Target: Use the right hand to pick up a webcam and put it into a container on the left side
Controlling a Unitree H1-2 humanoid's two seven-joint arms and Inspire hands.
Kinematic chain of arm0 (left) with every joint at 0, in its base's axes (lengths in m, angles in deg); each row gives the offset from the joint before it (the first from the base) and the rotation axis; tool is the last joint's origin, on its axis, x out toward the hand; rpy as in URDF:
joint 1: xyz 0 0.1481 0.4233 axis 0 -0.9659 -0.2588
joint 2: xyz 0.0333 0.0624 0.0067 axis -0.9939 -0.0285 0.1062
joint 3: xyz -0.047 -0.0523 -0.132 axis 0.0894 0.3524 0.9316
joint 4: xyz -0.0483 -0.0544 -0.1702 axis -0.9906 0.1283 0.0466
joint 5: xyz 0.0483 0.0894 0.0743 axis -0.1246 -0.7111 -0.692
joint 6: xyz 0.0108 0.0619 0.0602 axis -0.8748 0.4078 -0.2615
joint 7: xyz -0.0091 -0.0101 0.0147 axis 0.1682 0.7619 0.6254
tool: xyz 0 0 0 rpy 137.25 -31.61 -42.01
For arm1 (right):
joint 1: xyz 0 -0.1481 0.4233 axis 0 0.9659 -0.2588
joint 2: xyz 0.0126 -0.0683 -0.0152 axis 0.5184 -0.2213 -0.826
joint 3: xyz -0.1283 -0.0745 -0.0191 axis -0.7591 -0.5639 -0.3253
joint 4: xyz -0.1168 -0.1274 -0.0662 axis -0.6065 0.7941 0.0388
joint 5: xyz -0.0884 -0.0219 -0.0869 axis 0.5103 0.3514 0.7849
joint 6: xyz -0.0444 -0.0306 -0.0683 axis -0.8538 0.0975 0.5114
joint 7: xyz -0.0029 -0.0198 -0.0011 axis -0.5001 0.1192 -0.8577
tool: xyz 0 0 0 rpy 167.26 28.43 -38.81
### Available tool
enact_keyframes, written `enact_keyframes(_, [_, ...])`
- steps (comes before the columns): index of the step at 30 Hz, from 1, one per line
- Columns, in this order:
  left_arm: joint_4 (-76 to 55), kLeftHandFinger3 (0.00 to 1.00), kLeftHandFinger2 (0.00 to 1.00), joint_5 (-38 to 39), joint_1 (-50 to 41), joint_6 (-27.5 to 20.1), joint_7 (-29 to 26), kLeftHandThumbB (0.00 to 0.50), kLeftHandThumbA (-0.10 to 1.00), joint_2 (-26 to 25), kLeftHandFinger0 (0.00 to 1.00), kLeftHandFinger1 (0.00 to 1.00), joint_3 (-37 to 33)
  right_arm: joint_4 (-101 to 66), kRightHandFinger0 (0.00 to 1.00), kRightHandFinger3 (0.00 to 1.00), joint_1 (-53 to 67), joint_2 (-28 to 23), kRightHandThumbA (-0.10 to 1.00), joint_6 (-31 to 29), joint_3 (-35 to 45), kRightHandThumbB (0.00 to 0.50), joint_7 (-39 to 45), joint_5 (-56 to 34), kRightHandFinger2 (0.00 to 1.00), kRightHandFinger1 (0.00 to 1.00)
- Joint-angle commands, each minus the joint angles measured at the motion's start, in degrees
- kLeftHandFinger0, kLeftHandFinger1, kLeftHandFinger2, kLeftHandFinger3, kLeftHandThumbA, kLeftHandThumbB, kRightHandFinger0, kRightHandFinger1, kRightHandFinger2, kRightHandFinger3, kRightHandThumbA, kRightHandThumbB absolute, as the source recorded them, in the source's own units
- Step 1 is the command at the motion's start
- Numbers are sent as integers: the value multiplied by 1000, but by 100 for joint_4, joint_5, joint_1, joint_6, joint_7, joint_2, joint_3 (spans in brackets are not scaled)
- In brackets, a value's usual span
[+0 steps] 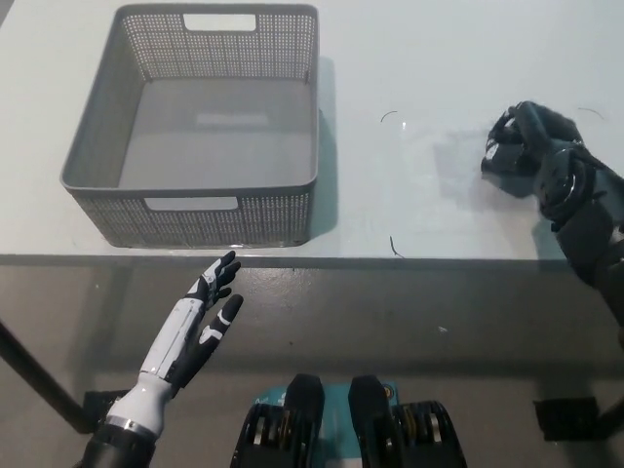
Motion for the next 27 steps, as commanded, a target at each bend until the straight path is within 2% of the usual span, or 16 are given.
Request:
enact_keyframes(1, [-68,1000,1000,56,152,-93,63,123,915,-122,1000,1000,63,-463,0,691,-543,-195,-100,-500,341,189,-800,-291,828,371])
enact_keyframes(3, [-59,1000,1000,53,163,-79,66,125,918,-138,1000,1000,66,-660,0,789,-627,-250,-100,-507,430,154,-764,-309,807,398])
enact_keyframes(6, [-79,1000,1000,40,161,-87,63,124,918,-145,1000,1000,57,-958,0,825,-785,-311,-100,-451,670,162,-661,-465,770,391])
enact_keyframes(7, [-102,1000,1000,8,149,-82,60,119,920,-154,1000,1000,47,-1086,0,808,-854,-343,-100,-476,746,170,-648,-505,763,374])
enact_keyframes(8, [-103,1000,1000,9,148,-82,62,119,920,-156,1000,1000,44,-1174,0,795,-864,-347,-100,-450,796,151,-641,-515,733,361])
enact_keyframes(10, [-93,1000,1000,17,147,-84,63,119,917,-156,1000,1000,43,-1560,0,723,-949,-331,-100,-282,1088,179,-524,-759,721,315])
enact_keyframes(11, [-90,1000,1000,15,146,-90,61,120,917,-156,1000,1000,42,-1716,0,710,-979,-321,-100,-196,1197,164,-422,-845,705,292])
enact_keyframes(14, [-104,1000,1000,20,144,-69,68,114,909,-152,1000,1000,38,-2248,0,755,-1013,-251,-100,3,1439,160,-167,-1014,664,210])
enact_keyframes(16, [-111,1000,1000,30,142,-66,77,108,898,-151,1000,1000,34,-2568,0,813,-986,-181,-100,100,1484,159,-69,-1029,752,260])
enact_keyframes(19, [-156,1000,1000,11,8,-96,73,101,882,-173,1000,1000,31,-3122,0,846,-871,81,-100,397,1414,162,43,-984,801,373])
enact_keyframes(27, [-184,1000,1000,0,-125,-97,72,105,880,-157,1000,1000,-10,-3668,0,844,-952,898,-100,722,1114,183,155,-871,784,387])
